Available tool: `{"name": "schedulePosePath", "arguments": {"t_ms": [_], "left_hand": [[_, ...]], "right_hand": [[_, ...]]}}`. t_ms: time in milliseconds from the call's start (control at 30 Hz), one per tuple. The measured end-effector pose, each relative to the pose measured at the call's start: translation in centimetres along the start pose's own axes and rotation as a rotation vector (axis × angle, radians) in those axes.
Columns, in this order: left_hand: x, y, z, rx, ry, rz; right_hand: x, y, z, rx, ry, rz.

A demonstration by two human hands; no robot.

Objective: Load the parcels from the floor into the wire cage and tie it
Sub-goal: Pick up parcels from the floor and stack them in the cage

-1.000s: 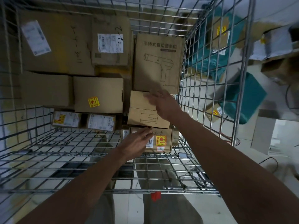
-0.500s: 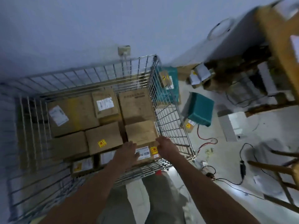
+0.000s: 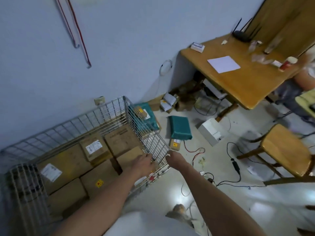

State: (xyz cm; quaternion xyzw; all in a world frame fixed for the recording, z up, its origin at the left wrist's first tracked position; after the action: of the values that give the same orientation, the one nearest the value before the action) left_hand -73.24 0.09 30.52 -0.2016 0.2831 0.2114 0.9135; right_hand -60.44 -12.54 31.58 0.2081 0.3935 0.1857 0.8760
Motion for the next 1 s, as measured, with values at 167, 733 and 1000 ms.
{"name": "schedulePosePath", "arguments": {"t_ms": [167, 733, 1000], "left_hand": [[0.7, -5.6, 0.7, 0.027, -0.014, 0.046], [9.8, -25.4, 1.7, 0.216, 0.028, 0.133], [21.1, -25.7, 6.2, 0.165, 0.074, 0.180]], "right_hand": [[-0.3, -3.6, 4.4, 0.008, 0.063, 0.047], [5.2, -19.9, 22.6, 0.060, 0.098, 0.031], [14.7, -18.8, 29.4, 0.058, 0.108, 0.015]]}}
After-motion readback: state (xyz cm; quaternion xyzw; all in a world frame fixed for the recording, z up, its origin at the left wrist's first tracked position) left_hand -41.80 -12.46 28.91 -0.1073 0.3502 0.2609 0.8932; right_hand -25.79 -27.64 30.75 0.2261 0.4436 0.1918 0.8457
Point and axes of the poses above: each hand's wrist, its own x-axis towards the middle knuckle, its own z-axis out of the back of the hand, y = z × x, the point moved 2 cm from there along x, towards the middle knuckle, and after that the axes turned 12 degrees about x, right-handed, at the moved point
